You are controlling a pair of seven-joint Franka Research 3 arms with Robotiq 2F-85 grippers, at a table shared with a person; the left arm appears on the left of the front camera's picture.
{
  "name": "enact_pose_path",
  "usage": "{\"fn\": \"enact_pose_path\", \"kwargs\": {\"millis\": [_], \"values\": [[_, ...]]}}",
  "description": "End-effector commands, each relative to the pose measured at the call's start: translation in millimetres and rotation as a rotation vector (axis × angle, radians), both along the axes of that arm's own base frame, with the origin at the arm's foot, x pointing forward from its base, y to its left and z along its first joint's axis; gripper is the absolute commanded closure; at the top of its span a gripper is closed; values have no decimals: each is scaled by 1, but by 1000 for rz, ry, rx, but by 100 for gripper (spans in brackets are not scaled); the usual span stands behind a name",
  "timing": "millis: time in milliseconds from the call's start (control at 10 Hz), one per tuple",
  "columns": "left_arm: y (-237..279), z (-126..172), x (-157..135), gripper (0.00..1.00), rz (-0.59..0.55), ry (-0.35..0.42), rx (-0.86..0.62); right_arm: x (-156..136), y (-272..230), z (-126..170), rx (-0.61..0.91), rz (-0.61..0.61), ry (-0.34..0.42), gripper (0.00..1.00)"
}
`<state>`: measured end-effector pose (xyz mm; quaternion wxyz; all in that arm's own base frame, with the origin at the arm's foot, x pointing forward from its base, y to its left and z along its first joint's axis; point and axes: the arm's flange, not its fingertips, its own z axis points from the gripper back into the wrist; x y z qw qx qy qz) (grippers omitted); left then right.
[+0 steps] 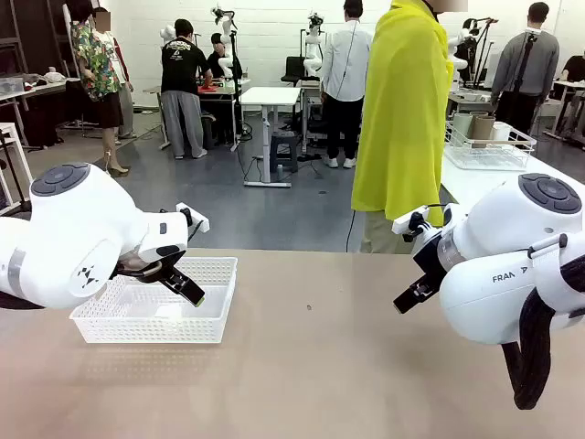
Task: Clean and organize the cups into the basket.
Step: Pick up the Organizing basket and move it to the center of the table, then pick up the Reusable plastic cup from the right side of the table and place it inside the Organizing basket.
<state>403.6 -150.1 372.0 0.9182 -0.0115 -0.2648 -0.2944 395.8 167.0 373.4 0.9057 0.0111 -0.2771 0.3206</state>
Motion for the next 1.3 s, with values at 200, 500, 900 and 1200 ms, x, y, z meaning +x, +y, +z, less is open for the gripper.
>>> {"fn": "enact_pose_path", "kwargs": {"millis": [200, 500, 900, 1200], "values": [[0, 0, 0, 0, 0, 0, 0, 0, 0, 0, 0, 0, 0, 0], [0, 0, 0, 0, 0, 0, 0, 0, 0, 0, 0, 0, 0, 0], [0, 0, 0, 0, 0, 0, 0, 0, 0, 0, 0, 0, 0, 0], [0, 0, 0, 0, 0, 0, 0, 0, 0, 0, 0, 0, 0, 0]]}}
